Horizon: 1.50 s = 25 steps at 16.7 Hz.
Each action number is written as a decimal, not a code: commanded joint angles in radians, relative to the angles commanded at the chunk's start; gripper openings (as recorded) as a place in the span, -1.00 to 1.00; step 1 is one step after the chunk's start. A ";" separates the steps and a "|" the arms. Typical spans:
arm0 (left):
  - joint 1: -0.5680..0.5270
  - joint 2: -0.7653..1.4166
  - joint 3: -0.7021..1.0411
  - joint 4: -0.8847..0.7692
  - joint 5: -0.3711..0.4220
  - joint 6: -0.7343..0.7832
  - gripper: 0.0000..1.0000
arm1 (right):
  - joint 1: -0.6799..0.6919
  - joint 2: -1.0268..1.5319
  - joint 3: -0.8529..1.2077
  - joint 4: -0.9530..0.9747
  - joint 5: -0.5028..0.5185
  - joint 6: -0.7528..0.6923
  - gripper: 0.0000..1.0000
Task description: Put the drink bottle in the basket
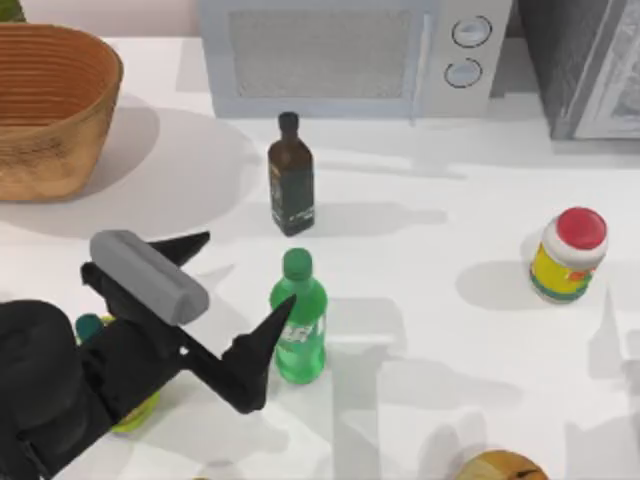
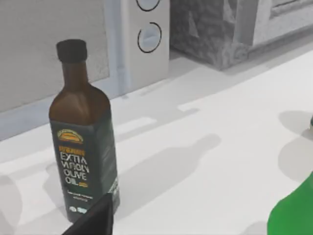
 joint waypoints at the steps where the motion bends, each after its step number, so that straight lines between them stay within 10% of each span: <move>1: -0.028 0.035 -0.017 0.009 0.000 0.003 1.00 | 0.000 0.000 0.000 0.000 0.000 0.000 1.00; 25: -0.122 0.500 0.176 0.185 -0.037 0.001 1.00 | 0.000 0.000 0.000 0.000 0.000 0.000 1.00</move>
